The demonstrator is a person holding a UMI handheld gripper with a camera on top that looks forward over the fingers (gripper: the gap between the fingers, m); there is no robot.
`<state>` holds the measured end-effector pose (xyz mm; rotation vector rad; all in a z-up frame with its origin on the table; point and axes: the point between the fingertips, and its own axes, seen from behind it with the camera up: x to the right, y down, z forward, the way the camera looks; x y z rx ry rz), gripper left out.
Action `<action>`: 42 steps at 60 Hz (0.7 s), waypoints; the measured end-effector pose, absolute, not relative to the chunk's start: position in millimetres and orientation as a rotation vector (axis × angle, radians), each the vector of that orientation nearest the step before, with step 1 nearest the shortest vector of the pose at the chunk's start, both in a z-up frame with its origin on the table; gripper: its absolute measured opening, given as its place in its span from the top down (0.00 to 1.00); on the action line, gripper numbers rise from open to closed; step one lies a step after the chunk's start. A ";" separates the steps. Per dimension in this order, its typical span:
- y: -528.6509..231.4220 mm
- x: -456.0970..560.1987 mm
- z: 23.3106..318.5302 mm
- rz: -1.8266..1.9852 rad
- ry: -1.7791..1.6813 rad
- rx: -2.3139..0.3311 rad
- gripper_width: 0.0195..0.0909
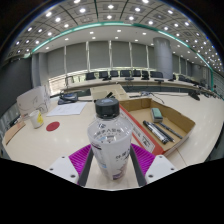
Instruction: Pour water
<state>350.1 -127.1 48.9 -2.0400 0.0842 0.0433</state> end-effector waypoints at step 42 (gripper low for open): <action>-63.4 322.4 123.7 -0.311 -0.040 -1.993 0.68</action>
